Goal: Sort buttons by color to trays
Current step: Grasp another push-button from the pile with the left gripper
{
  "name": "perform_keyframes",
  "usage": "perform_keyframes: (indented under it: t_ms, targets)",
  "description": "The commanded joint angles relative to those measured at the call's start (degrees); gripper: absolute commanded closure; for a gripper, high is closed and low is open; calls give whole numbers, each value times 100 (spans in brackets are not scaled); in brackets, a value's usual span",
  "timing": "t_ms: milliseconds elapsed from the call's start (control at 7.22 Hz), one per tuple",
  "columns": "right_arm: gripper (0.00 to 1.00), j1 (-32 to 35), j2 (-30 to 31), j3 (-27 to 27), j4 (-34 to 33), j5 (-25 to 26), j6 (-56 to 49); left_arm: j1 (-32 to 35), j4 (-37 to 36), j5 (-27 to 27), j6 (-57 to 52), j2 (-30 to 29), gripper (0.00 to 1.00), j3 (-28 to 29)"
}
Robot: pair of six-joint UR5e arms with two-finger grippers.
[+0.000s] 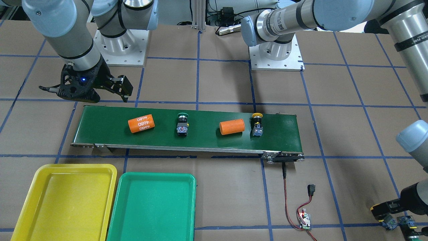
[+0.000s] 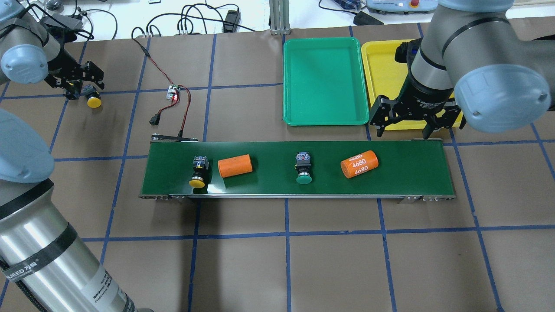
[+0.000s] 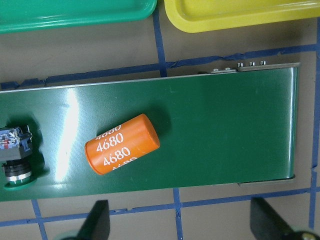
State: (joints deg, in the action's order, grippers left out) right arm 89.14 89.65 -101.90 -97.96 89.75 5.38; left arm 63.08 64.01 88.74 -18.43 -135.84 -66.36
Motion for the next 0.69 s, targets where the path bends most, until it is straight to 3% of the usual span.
perform_keyframes:
  t_ms: [0, 277, 415, 554]
  targets:
    - [0, -2, -9, -5, -4, 7, 7, -33, -2, -14, 59, -267, 0, 141]
    - [0, 7, -9, -5, 22, 33, -2, -94, -2, 3, 68, -407, 0, 193]
    - [0, 7, 0, -5, 14, 33, 16, -129, -2, -23, 59, -478, 11, 202]
    - [0, 7, 0, -5, -4, 25, 77, -156, 6, -58, 24, -496, 55, 202]
